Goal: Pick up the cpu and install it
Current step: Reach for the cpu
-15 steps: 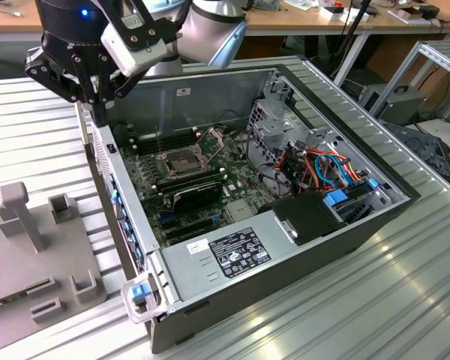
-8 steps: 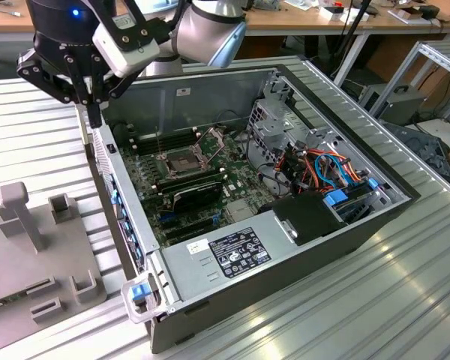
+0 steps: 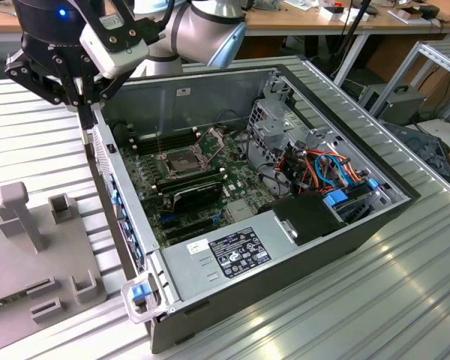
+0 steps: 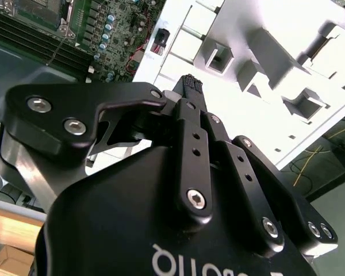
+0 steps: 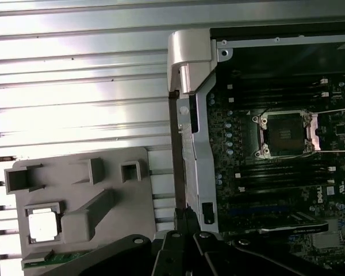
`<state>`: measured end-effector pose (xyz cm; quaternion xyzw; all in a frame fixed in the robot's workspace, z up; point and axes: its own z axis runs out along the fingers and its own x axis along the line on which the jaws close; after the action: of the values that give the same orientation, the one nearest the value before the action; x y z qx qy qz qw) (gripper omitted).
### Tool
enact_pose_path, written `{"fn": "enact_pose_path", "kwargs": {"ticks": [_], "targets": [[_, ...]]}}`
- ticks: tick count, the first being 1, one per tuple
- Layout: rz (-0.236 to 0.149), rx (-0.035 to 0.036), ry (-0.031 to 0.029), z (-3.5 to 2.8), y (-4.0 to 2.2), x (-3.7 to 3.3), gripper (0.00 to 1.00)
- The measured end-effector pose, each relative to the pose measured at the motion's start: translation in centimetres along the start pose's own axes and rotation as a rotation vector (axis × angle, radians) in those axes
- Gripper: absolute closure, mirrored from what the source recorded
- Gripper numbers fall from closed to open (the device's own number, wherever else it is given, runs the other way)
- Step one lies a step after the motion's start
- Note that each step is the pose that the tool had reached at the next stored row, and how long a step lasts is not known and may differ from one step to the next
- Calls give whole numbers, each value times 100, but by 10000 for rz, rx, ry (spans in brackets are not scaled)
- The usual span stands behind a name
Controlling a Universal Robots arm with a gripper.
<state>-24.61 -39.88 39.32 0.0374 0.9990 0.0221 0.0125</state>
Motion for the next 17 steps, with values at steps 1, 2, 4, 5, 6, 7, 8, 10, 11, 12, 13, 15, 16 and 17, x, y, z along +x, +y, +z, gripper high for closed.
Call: {"fn": "enact_pose_path", "kwargs": {"ticks": [1, 2, 4, 5, 6, 7, 8, 10, 11, 12, 13, 15, 16, 17], "targets": [[1, 0, 0, 0, -1, 9, 89], [0, 0, 0, 0, -1, 17, 89], [0, 0, 0, -1, -3, 38, 89], [0, 0, 0, -1, -4, 51, 89], [0, 0, 0, -2, -5, 65, 89], [0, 0, 0, -2, -6, 81, 89], [0, 0, 0, -2, -7, 90, 89], [1, 0, 0, -3, -8, 108, 89], [1, 0, -1, -3, -9, 120, 89], [1, 1, 0, -3, -10, 139, 89], [0, 0, 0, -4, -11, 150, 89], [0, 0, 0, -4, -14, 181, 89], [0, 0, -1, -4, -15, 201, 89], [-1, 0, 0, -5, -16, 213, 89]]}}
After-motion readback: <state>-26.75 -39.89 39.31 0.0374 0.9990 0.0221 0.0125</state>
